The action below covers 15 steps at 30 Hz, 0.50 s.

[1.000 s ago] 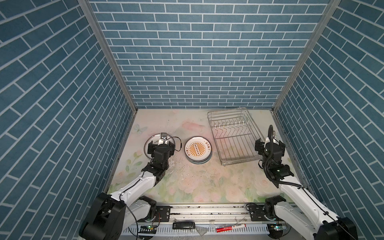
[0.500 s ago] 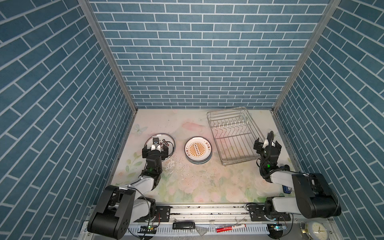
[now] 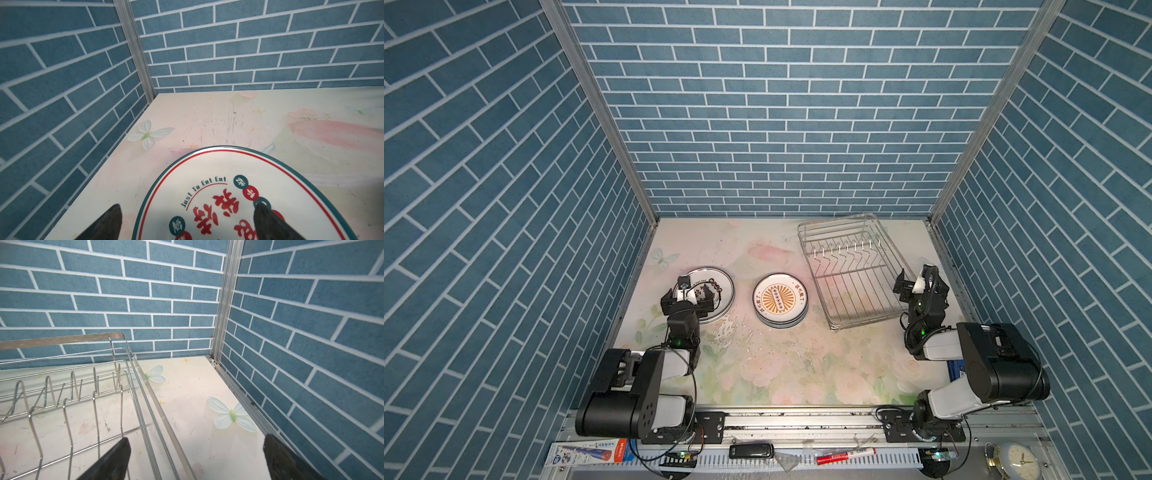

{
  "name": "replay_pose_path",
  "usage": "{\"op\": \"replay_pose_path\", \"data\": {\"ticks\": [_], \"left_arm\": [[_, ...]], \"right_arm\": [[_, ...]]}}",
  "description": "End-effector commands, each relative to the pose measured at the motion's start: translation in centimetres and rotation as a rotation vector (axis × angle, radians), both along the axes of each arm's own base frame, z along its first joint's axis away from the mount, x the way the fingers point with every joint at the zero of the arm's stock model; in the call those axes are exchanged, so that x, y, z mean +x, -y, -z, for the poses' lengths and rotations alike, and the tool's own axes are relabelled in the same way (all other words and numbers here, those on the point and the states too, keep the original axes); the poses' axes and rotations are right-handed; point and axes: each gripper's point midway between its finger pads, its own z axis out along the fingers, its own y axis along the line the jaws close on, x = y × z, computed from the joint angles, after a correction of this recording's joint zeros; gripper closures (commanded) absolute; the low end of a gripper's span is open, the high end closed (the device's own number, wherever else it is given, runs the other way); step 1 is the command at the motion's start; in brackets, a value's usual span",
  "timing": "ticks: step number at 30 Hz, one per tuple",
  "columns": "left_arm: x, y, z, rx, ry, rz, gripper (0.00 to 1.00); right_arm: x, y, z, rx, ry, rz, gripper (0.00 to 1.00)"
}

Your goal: Unload the plates from the dish rack

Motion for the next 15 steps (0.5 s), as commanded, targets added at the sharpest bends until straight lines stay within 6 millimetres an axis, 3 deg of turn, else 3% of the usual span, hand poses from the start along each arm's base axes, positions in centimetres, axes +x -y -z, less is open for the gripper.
{"op": "replay_pose_path", "data": {"ticks": [1, 15], "left_arm": [[0.6, -0.4, -0.2, -0.064, 0.062, 0.016, 0.01], [2.7, 1.3, 1.2, -0.076, -0.039, 0.142, 0.01]], "right_arm": [[-0.6, 0.2, 4.8, 0.027, -0.185, 0.014, 0.01], [-0.2, 0.1, 4.9, 0.028, -0.209, 0.011, 0.01]]}}
